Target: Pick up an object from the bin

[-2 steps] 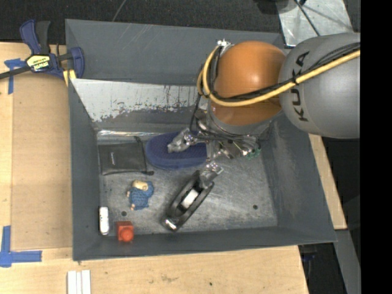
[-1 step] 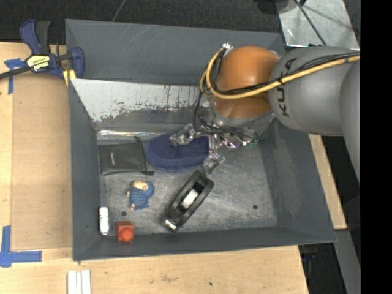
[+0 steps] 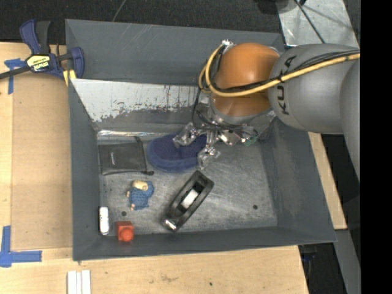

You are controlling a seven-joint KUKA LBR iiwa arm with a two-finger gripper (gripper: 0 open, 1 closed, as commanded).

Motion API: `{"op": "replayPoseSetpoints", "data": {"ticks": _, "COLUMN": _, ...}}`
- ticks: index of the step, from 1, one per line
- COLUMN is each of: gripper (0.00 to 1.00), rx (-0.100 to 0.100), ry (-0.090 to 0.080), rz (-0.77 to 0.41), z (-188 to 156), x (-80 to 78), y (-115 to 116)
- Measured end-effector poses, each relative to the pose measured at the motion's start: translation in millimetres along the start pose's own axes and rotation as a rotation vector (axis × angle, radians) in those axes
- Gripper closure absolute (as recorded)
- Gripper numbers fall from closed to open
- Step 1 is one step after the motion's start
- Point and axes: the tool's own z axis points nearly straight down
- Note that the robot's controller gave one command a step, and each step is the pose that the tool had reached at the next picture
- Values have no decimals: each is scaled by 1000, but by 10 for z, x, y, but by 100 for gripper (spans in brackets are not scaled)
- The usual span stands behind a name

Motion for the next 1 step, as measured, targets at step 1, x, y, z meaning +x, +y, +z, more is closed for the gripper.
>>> {"op": "replayPoseSetpoints", "data": {"ticks": 1, "gripper": 100, "rx": 0, "ry": 22, "rz": -297, "z": -2281, "x": -45, "y": 232}}
